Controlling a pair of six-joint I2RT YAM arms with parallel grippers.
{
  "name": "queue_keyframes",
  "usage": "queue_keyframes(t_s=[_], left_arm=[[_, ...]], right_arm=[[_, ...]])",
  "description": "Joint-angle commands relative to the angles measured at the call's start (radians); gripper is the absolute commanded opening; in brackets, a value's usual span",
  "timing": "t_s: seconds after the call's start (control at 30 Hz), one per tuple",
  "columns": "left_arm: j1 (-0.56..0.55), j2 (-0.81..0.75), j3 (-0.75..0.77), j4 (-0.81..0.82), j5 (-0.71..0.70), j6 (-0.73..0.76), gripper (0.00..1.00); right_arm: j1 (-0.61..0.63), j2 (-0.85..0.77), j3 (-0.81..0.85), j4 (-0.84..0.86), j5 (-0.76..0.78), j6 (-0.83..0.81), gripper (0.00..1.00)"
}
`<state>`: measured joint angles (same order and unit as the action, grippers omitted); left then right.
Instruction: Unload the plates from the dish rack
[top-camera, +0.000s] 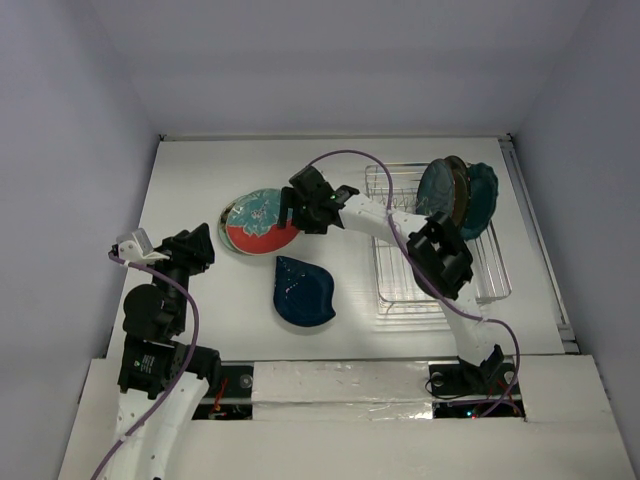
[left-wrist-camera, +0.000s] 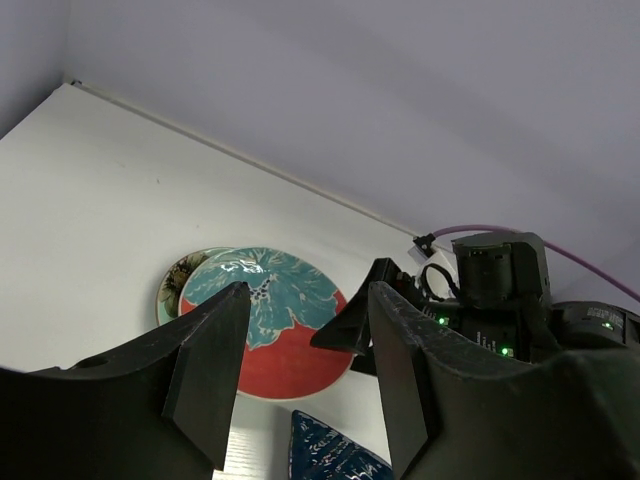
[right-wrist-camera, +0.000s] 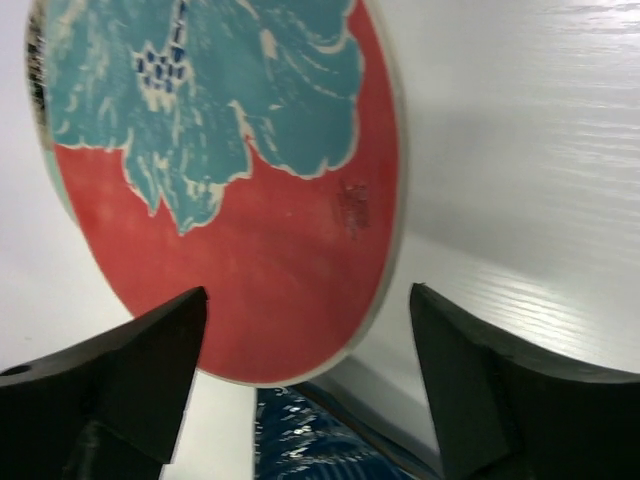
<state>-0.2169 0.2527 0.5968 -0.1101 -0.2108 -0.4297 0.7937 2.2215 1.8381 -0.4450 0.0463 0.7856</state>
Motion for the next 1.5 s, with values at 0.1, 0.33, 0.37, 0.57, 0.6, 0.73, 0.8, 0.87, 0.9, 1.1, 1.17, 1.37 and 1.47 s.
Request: queue_keyframes(t_s=[0.1, 0.33, 0.37, 0.57, 0.6, 0.73, 0.8, 0.87, 0.9, 1.1, 1.17, 1.37, 1.47], left_arm=[[-0.006, -0.016, -0.009, 0.039, 0.004, -0.003, 0.47], [-0.006, -0.016, -0.011, 0.039, 0.004, -0.001, 0.47], [-0.006, -0.016, -0.009, 0.039, 0.004, -0.001, 0.47], [-0.006, -0.001, -0.008, 0.044, 0.004, 0.002, 0.47], [0.005, 0.002, -0.008, 0.044, 0.004, 0.003, 0.47], [0.014, -0.006, -0.011, 0.047, 0.004, 0.005, 0.47], [0.014, -0.013, -0.011, 0.049, 0.004, 0.003, 0.47], [0.014, -0.016, -0.011, 0.047, 0.004, 0.002, 0.47], [0.014, -0.018, -0.009, 0.046, 0.004, 0.003, 0.47], [0.014, -0.035, -0.011, 0.049, 0.004, 0.003, 0.47], [0.014, -0.036, -0.009, 0.049, 0.004, 0.003, 0.47], [0.024, -0.041, -0.011, 0.049, 0.004, 0.002, 0.39], [0.024, -0.044, -0.011, 0.047, 0.004, 0.003, 0.3]], right_arm=[[0.007, 0.015, 0.062, -0.058, 0.049, -0.071, 0.67], [0.007, 0.069, 0.145, -0.109, 0.029, -0.094, 0.48], [0.007, 0.093, 0.183, -0.119, 0.018, -0.098, 0.49], [0.016, 0.112, 0.243, -0.159, -0.002, -0.108, 0.67], [0.016, 0.1, 0.228, -0.156, 0.01, -0.112, 0.72], [0.016, -0.043, 0.153, -0.15, 0.145, -0.14, 0.83], [0.016, -0.11, 0.113, -0.144, 0.19, -0.166, 0.83], [0.006, -0.23, 0.038, -0.146, 0.26, -0.189, 0.8], [-0.004, -0.276, 0.006, -0.15, 0.291, -0.201, 0.74], [-0.134, -0.737, -0.351, -0.162, 0.521, -0.273, 0.0], [-0.235, -0.834, -0.416, -0.179, 0.521, -0.305, 0.0], [-0.412, -1.01, -0.53, -0.225, 0.432, -0.39, 0.24], [-0.484, -0.999, -0.531, -0.225, 0.383, -0.42, 0.44]])
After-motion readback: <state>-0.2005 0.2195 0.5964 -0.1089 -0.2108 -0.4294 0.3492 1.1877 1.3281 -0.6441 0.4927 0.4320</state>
